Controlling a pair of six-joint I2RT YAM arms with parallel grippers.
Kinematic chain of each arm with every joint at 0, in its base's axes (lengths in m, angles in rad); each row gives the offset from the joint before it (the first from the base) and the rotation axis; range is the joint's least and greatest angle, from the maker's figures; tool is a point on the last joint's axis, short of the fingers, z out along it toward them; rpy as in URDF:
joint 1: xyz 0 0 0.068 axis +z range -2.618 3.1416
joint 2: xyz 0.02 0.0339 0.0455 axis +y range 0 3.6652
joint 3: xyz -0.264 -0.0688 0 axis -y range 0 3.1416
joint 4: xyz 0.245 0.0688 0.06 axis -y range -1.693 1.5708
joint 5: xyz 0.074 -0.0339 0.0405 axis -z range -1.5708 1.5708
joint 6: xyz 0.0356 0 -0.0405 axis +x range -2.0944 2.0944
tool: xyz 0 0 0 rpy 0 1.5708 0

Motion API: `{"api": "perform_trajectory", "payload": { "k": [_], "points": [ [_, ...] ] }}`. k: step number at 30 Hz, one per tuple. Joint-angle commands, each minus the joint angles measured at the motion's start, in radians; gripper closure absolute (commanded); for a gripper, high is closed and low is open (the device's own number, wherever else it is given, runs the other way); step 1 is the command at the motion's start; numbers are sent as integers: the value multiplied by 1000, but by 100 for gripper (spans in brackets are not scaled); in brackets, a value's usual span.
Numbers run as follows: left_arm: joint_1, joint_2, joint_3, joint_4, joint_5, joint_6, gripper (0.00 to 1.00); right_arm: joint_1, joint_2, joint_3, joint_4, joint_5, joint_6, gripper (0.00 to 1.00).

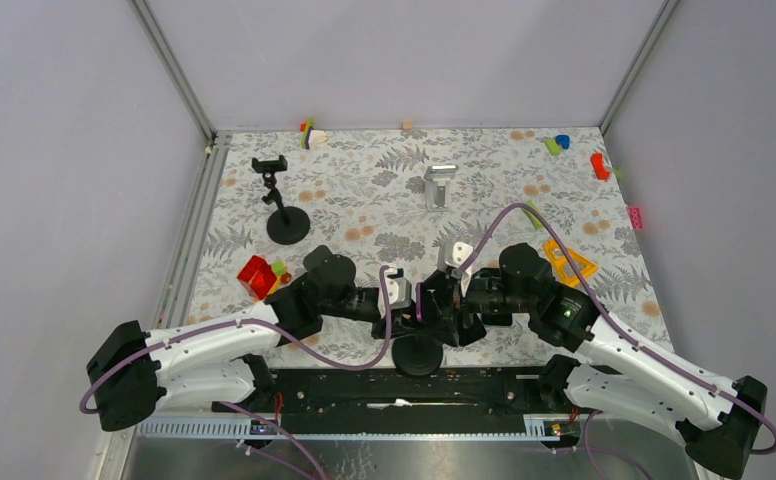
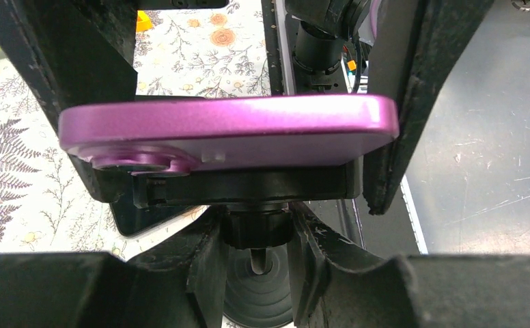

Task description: Remove the phone from the phone stand

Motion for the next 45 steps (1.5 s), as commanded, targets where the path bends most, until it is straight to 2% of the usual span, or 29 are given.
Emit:
{"api": "perform_trajectory", "payload": {
  "k": [1, 8, 20, 27, 31, 35, 36, 39, 45],
  "points": [
    [6, 5, 68, 38, 48, 34, 100, 8, 0, 42, -26, -80, -102, 0],
    [6, 20, 77, 31, 57, 35, 100, 7, 16, 61, -25, -102, -158, 0],
    [6, 28, 85, 16, 66, 48, 100, -1, 60, 108, -26, -190, -150, 1],
    [6, 21, 84, 3, 68, 53, 100, -12, 57, 84, -26, -187, -140, 13],
    [6, 16, 79, 3, 65, 53, 100, -16, 49, 72, -26, -137, -144, 29],
    [6, 22, 78, 1, 86, 58, 100, -17, 30, 56, -25, -68, -176, 49],
    [6, 24, 80, -1, 96, 57, 100, -18, 27, 52, -25, -53, -178, 57],
    [2, 48, 85, -6, 135, 52, 100, -24, 25, 45, -24, -1, -178, 98],
    [-38, 47, 59, 16, 148, 79, 100, -63, 27, -1, 1, 9, -217, 100]
  ]
}}
